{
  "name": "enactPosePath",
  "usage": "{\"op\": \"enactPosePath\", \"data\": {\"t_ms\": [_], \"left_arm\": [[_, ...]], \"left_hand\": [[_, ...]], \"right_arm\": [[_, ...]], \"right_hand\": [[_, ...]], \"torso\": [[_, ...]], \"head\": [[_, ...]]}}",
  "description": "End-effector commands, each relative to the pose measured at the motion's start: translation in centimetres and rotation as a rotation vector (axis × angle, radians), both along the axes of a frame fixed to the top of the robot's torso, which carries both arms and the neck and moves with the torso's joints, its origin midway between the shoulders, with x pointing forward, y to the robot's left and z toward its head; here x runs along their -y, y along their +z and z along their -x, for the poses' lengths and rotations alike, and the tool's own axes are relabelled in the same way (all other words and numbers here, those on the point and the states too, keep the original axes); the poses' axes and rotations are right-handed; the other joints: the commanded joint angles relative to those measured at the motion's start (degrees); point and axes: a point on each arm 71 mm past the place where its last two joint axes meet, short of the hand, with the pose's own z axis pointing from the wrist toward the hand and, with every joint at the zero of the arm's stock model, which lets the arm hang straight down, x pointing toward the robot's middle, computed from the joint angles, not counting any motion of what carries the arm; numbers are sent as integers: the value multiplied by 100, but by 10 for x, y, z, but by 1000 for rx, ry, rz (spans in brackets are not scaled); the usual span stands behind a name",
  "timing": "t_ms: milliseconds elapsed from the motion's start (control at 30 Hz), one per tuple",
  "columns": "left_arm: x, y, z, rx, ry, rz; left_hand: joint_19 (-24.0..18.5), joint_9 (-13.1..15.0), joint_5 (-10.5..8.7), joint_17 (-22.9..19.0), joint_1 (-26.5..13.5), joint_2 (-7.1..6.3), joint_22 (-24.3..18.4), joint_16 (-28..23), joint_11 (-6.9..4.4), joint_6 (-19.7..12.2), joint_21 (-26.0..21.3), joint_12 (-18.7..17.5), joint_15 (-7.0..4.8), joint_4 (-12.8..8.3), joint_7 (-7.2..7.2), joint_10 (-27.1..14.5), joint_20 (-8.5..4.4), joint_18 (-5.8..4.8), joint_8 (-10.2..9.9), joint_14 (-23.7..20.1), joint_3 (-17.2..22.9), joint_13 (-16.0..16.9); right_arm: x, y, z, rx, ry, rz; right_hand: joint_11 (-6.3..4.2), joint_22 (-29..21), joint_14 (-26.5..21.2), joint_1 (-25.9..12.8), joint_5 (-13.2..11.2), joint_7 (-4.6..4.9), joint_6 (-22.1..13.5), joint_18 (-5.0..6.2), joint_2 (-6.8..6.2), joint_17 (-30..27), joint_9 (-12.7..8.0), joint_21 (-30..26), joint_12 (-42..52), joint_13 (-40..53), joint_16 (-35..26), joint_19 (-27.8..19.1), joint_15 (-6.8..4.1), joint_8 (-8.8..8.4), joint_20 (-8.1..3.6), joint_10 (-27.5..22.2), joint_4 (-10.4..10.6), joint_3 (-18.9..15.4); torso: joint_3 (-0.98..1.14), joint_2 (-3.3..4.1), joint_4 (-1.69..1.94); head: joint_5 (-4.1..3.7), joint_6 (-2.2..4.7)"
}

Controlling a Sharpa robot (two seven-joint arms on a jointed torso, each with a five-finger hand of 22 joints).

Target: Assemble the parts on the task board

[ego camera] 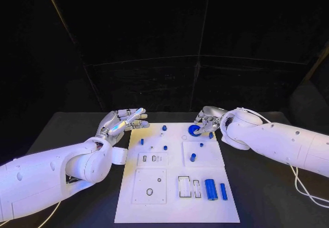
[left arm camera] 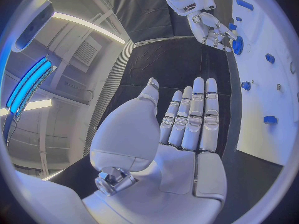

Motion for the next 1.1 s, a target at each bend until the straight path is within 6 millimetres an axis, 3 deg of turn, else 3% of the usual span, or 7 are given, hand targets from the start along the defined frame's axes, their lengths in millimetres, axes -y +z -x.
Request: {"op": "enactPosePath", "data": {"t_ms": [33, 733, 1100], "left_arm": [[1, 1, 0, 9, -13, 5], [1, 1, -1, 8, -14, 4], [2, 1, -1, 5, -17, 5]], "left_hand": [[40, -9, -24, 9, 7, 47, -6, -24, 14, 17, -13, -23, 36, -36, 30, -8, -7, 76, -21, -23, 2, -10], [47, -6, -24, 14, 5, 64, -14, -37, 10, 29, -27, -27, 35, -47, 24, 5, -5, 77, -24, -18, 2, -7], [48, -6, -24, 16, 3, 68, -17, -40, 9, 31, -31, -29, 35, -49, 23, 7, -5, 78, -26, -17, 2, -6]], "right_arm": [[0, -2, 0, -31, 11, 43], [-6, -4, -3, -37, 22, 69], [-8, 1, -4, 57, 16, 142]], "right_hand": [[-1, 30, 330, 102, 26, -12, 13, -99, 19, 61, 7, 29, 143, 154, 42, 58, 32, 31, -4, 78, -54, 36], [-28, 74, 335, 218, -12, -42, 184, -106, 192, 136, 28, 47, 428, 471, 75, 76, 14, 115, -17, 154, -218, 150], [-151, 255, 355, 267, -504, -179, 775, -141, 427, 259, 100, 115, 1047, 1126, 121, 190, -85, 350, -99, 520, -417, 435]], "torso": [[-1, -1, 5], [-5, -1, 5], [-8, -4, 12]], "head": [[-6, -15], [-6, -48], [-13, -67]]}}
